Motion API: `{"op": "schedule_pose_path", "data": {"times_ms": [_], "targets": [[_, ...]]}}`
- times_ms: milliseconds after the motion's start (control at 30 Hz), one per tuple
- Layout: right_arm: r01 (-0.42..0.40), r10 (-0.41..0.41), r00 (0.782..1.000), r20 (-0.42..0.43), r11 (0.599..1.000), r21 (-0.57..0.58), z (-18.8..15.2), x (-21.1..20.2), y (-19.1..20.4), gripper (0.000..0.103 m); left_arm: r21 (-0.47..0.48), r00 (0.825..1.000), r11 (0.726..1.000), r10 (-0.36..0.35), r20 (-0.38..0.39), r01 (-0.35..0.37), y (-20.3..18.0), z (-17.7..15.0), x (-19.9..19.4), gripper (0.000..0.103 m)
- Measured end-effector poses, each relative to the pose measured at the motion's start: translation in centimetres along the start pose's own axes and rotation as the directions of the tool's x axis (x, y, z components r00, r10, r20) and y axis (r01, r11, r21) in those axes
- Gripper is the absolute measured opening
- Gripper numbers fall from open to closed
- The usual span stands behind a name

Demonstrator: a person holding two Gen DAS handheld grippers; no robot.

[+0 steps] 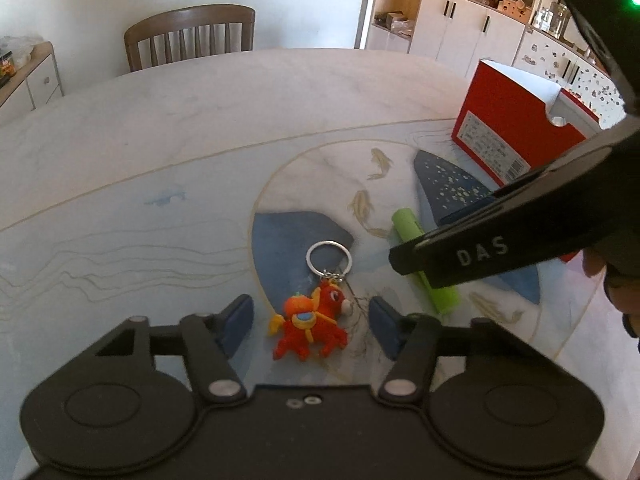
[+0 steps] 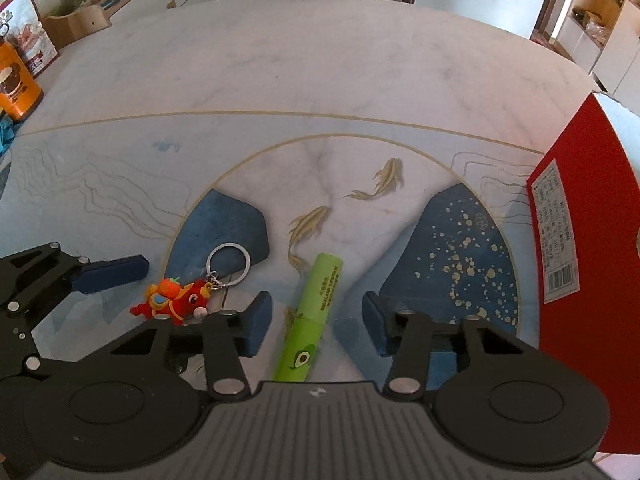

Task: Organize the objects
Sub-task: 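Grasp the orange dragon keychain with the left gripper while the right gripper grasps the green marker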

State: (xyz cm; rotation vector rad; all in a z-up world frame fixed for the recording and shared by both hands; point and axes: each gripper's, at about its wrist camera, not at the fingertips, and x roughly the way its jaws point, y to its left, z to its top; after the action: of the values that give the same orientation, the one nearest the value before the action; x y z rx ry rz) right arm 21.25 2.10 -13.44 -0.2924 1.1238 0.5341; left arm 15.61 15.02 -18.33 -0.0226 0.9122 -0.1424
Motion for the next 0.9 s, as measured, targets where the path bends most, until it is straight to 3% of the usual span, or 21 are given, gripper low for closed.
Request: {"op": "schedule_pose_path", "data": {"times_ms": [300, 433, 533, 900], "targets": [[-0.004, 0.004, 1.000, -0.015, 1.000, -0.017, -0.1, 0.3, 0.4, 0.032, -0.037, 1.000, 0.999, -0.004, -0.002, 0.004, 0.0, 0.0, -0.2, 0.047], [-0.005, 0.005, 1.000, -0.014, 1.000, -0.014, -0.1, 0.3, 0.3, 0.019, -0.052, 1.000, 0.999, -0.007, 0.000, 0.007, -0.1, 0.1, -0.2, 0.047], [-0.011, 0.010, 1.000, -0.016, 1.000, -0.016, -0.3, 0.1, 0.3, 0.018, -0.041, 1.000, 0.999, 0.008, 0.000, -0.008, -0.4, 0.2, -0.1, 0.042], [-0.081, 0.081, 0.997, -0.007, 0.996, 0.027, -1.1, -1.4, -0.5, 0.016, -0.131, 1.000, 0.991, 0.004, -0.010, -0.005, 0.0, 0.4, -0.3, 0.029]]}}
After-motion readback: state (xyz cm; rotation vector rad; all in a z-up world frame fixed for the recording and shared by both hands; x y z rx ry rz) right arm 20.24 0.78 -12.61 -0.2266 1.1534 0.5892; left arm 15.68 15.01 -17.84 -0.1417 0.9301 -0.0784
